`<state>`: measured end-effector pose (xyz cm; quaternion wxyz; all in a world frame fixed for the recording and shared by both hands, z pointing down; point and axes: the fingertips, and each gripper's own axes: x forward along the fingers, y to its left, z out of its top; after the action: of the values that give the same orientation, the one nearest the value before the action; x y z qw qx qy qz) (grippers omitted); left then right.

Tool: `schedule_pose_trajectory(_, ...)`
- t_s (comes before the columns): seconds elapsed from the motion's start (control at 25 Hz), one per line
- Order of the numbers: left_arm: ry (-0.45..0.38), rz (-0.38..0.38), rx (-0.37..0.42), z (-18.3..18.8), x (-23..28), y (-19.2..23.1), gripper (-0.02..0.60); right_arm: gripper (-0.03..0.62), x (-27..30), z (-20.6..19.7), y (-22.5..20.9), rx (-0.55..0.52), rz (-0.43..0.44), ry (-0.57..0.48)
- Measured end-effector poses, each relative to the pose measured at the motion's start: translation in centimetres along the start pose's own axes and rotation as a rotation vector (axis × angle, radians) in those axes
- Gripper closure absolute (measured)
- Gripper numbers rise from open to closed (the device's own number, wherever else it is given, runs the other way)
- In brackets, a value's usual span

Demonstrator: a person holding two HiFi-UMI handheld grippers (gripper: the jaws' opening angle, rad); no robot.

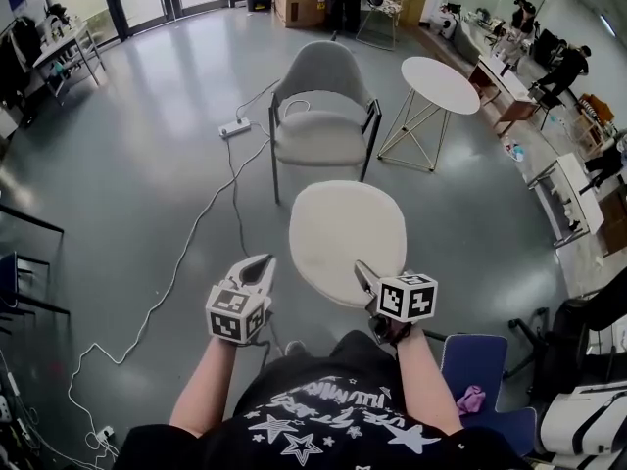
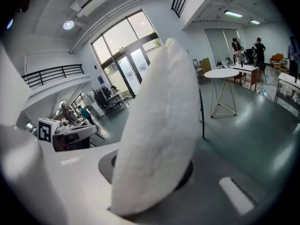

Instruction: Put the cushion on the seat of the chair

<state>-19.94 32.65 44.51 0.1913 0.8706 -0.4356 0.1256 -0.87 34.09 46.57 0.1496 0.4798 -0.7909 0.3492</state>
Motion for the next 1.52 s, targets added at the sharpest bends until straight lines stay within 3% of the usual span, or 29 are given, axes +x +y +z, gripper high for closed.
schedule_pose_trajectory(0.2,0.000,-0.026,-0.016,-0.1,0.8,0.3,0.572,0.531,-0.1,-1.0,-0.7,0.033,-0.010,0.021)
schedule_pose_trajectory(0.48,0.014,-0.023,-0.041,0.8,3.9,1.1,0.572,0.531,2.4,0.6,-3.6,0.068,-0.014,0.035)
schedule_pose_trajectory(0.92,0.039,0.034,-0.053,4.8,13.3,3.4,0.572,0.531,9.2,8.9,-10.3,0.064,0.052,0.059)
schedule_pose_trajectory(1.52,-0.014,0.149,-0.101,11.4,22.9,5.2,0.572,0.530,13.8,17.8,-19.3,0.089,0.121,0.050)
